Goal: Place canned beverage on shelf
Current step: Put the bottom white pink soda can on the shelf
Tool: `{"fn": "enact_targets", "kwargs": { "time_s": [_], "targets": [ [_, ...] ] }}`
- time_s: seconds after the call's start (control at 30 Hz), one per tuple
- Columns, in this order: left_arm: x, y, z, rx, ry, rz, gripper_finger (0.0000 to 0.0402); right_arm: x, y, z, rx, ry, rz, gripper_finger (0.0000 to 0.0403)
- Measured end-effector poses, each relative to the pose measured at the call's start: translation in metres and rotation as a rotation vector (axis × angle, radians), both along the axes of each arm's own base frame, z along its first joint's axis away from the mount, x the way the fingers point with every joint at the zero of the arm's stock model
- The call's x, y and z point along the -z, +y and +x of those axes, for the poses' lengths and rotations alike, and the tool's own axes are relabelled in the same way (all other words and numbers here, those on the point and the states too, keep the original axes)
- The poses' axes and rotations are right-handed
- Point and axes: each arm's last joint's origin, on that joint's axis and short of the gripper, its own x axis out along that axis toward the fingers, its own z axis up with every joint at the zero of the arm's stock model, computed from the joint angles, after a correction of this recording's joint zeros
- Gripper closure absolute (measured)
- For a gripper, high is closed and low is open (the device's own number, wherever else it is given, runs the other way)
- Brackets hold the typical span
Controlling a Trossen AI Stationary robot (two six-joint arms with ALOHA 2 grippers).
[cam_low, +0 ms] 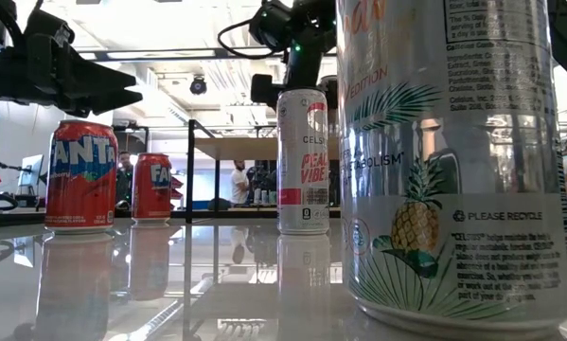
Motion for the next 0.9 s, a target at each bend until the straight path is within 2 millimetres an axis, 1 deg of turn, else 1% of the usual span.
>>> {"fn": "enact_targets", "kwargs": {
  "time_s": [0.57,0.9],
  "targets": [
    [0.0,0.0,0.0,0.0,0.0,0.0,0.0002,-0.0012,-0.0034,0.0006,0.005,-0.02,-0.009,0.0144],
    [0.0001,0.0,0.0,0.0,0.001,0.0,0.0002,-0.0014,-0.0055,0.0,0.009,-0.022,-0.01,0.0116]
  ]
}}
